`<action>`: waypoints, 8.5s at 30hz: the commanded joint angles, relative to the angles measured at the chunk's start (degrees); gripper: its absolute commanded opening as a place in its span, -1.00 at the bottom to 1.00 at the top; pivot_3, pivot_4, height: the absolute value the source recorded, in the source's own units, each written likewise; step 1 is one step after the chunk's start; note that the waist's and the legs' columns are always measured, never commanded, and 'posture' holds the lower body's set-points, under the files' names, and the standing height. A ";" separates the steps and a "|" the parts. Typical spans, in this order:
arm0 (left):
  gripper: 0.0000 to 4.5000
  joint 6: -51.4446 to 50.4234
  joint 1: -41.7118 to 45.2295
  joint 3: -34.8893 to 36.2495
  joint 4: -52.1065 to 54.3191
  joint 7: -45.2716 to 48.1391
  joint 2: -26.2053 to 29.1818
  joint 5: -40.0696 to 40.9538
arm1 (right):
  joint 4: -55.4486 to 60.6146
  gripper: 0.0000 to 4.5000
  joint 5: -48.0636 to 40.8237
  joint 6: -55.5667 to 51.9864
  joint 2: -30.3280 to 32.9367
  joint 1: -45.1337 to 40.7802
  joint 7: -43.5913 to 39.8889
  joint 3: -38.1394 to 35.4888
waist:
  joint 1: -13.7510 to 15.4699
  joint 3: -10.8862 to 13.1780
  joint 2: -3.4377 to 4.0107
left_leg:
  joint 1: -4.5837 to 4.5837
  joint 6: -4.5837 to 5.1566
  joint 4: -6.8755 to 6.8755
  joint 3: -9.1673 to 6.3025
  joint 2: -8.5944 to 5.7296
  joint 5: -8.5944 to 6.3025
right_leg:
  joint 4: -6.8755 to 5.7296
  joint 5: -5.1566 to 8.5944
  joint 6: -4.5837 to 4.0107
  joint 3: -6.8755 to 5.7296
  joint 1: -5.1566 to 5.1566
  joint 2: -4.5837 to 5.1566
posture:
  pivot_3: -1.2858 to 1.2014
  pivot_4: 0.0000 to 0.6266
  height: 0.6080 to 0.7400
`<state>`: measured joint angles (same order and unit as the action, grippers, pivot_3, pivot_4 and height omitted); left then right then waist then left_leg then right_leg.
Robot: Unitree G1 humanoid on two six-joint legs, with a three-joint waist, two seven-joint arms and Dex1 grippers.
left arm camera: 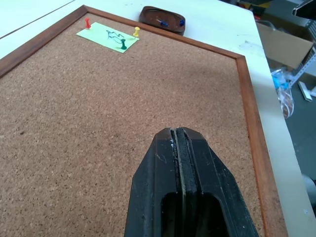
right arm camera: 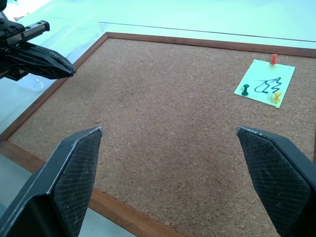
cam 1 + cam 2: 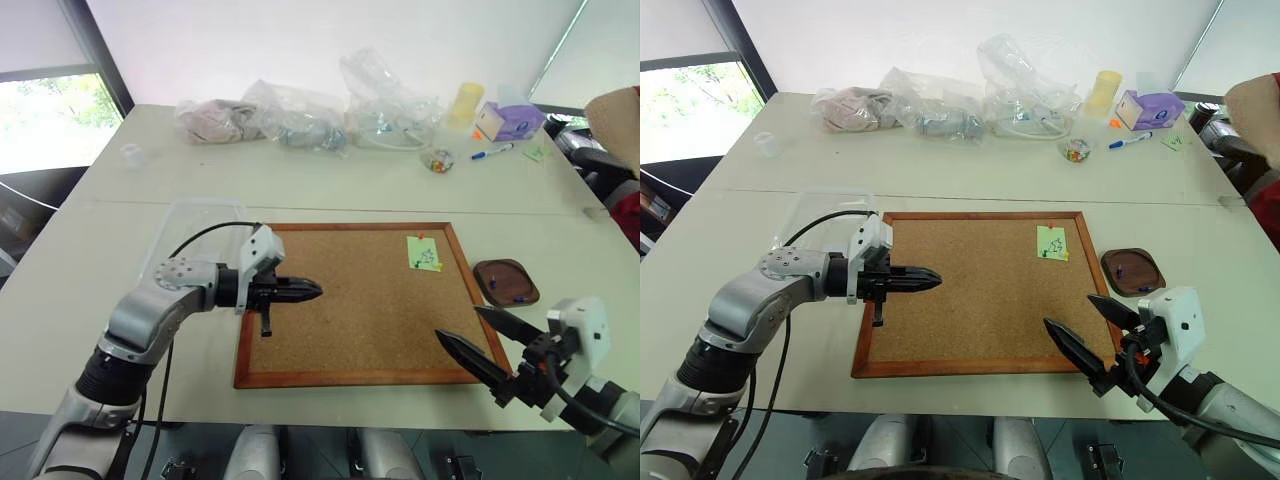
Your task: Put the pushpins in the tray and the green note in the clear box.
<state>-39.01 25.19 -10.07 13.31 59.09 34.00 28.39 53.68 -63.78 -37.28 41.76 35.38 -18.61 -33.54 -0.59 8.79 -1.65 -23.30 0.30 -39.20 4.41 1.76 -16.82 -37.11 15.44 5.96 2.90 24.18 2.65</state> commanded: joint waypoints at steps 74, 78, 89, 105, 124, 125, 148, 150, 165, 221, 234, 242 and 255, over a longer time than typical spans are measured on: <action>-1.00 5.42 8.81 -14.18 -16.32 -3.62 -9.75 -24.77 | -60.88 -0.97 45.32 8.80 -16.25 -63.05 2.34 24.83 | 0.15 -0.10 0.29 | -0.03 0.03 -0.03 0.10 -0.08 -0.01 | -0.06 -0.13 0.22 0.03 0.03 0.05 | 0.03 -0.52 0.96; -1.00 -1.04 8.80 -13.23 -14.08 -3.54 -10.81 -22.81 | -60.37 -0.97 46.52 13.05 -17.71 -62.10 4.14 23.73 | 0.03 -0.10 0.30 | -0.03 0.03 -0.04 0.09 -0.10 -0.01 | -0.07 -0.14 0.23 0.03 0.03 0.05 | 0.03 -0.52 0.96; -1.00 0.09 8.58 -14.66 -13.67 -2.74 -9.41 -24.14 | -53.40 -0.97 48.06 15.39 -20.00 -57.70 9.18 20.64 | -0.09 -0.11 0.34 | -0.01 0.03 -0.02 0.09 -0.07 -0.01 | -0.08 -0.14 0.23 0.03 0.04 0.04 | 0.03 -0.52 0.96; -1.00 4.25 9.23 -15.09 -15.20 -3.51 -10.01 -25.21 | -32.24 -0.97 51.09 1.22 -20.81 -37.59 19.88 11.03 | 0.03 -0.33 0.69 | 0.03 0.02 0.00 0.06 -0.12 -0.01 | -0.05 -0.11 0.18 0.08 -0.03 0.04 | 0.03 -0.52 0.96; -1.00 5.57 9.98 -14.73 -16.88 -3.19 -10.25 -25.45 | -33.45 0.76 44.53 -7.52 -26.22 -41.72 21.53 3.41 | 0.14 -0.36 0.73 | 0.03 0.02 0.00 0.02 -0.13 -0.01 | -0.03 -0.11 0.18 0.07 -0.05 0.04 | 0.03 -0.52 0.96; -1.00 5.60 9.97 -14.70 -16.91 -3.25 -10.27 -25.46 | -33.49 0.97 44.16 -7.74 -26.32 -41.77 21.57 2.88 | 0.15 -0.36 0.73 | 0.03 0.03 0.00 0.02 -0.13 -0.01 | -0.03 -0.11 0.18 0.07 -0.05 0.04 | 0.03 -0.52 0.96; -1.00 6.45 10.14 -14.52 -17.56 -3.83 -10.70 -25.79 | -34.50 0.97 31.22 -12.03 -27.64 -43.43 20.55 -2.74 | 0.17 -0.38 0.76 | 0.03 0.03 0.00 -0.01 -0.13 -0.01 | 0.01 -0.10 0.16 0.05 -0.09 0.07 | 0.03 -0.52 0.96; -1.00 6.36 10.08 -14.47 -17.43 -3.88 -10.67 -25.80 | -32.77 0.97 32.27 -9.89 -26.66 -42.39 19.20 -1.13 | 0.18 -0.38 0.77 | 0.03 0.03 0.00 -0.01 -0.14 -0.01 | 0.02 -0.10 0.16 0.06 -0.09 0.07 | 0.03 -0.52 0.96; -1.00 7.28 10.76 -14.47 -18.28 -3.49 -10.37 -25.95 | -31.24 0.97 41.48 1.84 -21.74 -41.71 8.31 19.65 | 0.08 -0.39 0.80 | 0.03 0.04 0.00 -0.01 -0.14 -0.01 | 0.04 -0.01 0.00 0.05 -0.09 0.04 | 0.03 -0.52 0.96; -1.00 8.58 10.28 -16.63 -18.37 -2.63 -8.38 -28.47 | -38.67 -0.99 47.38 13.65 -24.25 -35.31 16.79 10.11 | -0.19 -0.45 0.88 | 0.07 0.04 0.01 0.03 -0.09 -0.01 | 0.03 0.00 0.00 0.07 -0.08 0.03 | 0.03 -0.52 0.96; -1.00 8.77 10.13 -16.43 -18.18 -2.93 -8.48 -28.58 | -42.74 -0.59 47.37 11.15 -24.04 -36.88 17.21 9.14 | -0.14 -0.45 0.88 | 0.07 0.04 0.01 0.03 -0.09 -0.01 | 0.03 0.00 0.00 0.08 -0.09 0.02 | 0.03 -0.52 0.96; -1.00 8.53 10.11 -16.10 -18.06 -3.21 -8.59 -28.42 | -42.89 0.99 47.13 10.37 -24.32 -37.16 18.27 8.16 | -0.14 -0.46 0.89 | 0.07 0.04 0.01 0.03 -0.09 -0.01 | 0.03 0.00 0.00 0.08 -0.09 0.02 | 0.03 -0.52 0.96; -1.00 8.91 10.22 -15.95 -18.44 -3.34 -8.93 -28.37 | -38.52 0.99 45.18 17.77 -23.70 -38.10 14.00 7.70 | -0.10 -0.46 0.90 | 0.07 0.04 0.01 0.03 -0.11 -0.01 | 0.04 -0.01 0.00 0.08 -0.10 0.03 | 0.03 -0.52 0.96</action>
<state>-29.44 36.22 -25.03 -3.34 56.66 25.03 1.74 11.21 -18.91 -22.86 16.88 -2.31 -3.16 -25.96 -0.69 8.33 -0.75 -23.23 0.33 -39.19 4.43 1.65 -16.84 -37.07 15.43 5.97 2.97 24.08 2.67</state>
